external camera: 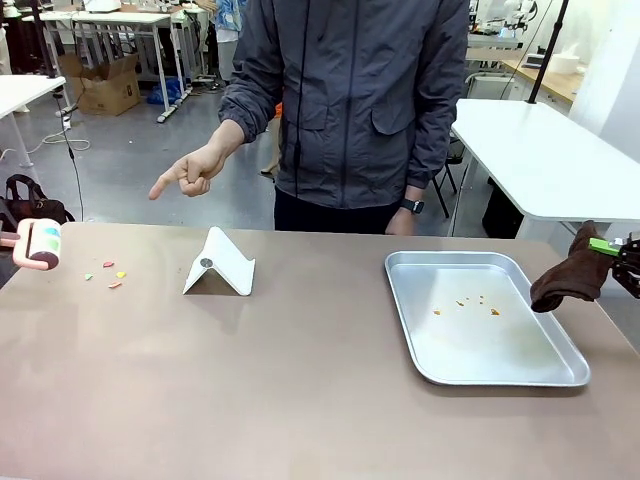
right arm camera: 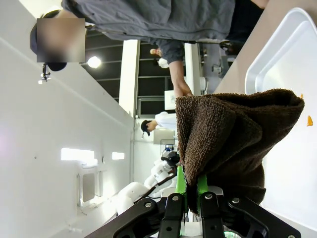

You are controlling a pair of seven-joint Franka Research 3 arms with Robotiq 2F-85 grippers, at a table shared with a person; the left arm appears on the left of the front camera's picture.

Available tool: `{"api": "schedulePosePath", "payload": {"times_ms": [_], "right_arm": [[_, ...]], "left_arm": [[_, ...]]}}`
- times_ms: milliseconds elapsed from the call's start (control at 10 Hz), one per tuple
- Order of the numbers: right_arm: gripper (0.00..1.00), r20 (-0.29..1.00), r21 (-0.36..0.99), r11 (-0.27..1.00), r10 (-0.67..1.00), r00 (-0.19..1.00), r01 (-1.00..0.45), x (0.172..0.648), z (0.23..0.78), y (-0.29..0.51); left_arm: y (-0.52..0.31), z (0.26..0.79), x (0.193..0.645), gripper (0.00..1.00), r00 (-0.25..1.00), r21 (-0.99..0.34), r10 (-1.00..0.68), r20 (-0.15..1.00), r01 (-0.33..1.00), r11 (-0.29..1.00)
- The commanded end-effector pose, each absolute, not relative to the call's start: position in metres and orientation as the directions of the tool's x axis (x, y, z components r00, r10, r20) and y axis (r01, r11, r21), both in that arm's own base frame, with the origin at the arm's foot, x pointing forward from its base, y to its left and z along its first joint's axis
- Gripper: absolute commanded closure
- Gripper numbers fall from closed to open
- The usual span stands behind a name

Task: Clean the surface of the table.
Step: If a person points to the right, clean the right side of the table with your right hand, and if they point to the left, clean the left side with your left hand.

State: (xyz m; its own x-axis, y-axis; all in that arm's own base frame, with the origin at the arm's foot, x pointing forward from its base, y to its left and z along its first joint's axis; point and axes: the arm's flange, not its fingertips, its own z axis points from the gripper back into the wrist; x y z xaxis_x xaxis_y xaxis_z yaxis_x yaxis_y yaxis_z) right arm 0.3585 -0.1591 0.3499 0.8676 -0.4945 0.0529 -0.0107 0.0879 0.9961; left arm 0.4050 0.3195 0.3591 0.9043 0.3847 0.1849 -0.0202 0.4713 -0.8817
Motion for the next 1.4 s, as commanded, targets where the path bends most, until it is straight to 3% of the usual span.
{"api": "schedulePosePath", "payload": {"times_ms": [0,500,1300], "right_arm": [[1.0,0.06,0.996,0.086,-0.482,0.874,-0.021,0.357,0.355,-0.157],[1.0,0.06,0.996,0.086,-0.482,0.874,-0.021,0.357,0.355,-0.157],[1.0,0.06,0.996,0.086,-0.482,0.874,-0.021,0.357,0.355,-0.157]], "left_arm": [[0.299,0.36,0.406,0.82,0.915,-0.857,0.371,0.157,-0.06,0.512],[0.289,0.356,0.431,0.82,0.932,-0.769,0.326,0.157,-0.092,0.633],[0.243,0.34,0.465,0.82,0.966,-0.686,0.23,0.119,-0.087,0.723]]}}
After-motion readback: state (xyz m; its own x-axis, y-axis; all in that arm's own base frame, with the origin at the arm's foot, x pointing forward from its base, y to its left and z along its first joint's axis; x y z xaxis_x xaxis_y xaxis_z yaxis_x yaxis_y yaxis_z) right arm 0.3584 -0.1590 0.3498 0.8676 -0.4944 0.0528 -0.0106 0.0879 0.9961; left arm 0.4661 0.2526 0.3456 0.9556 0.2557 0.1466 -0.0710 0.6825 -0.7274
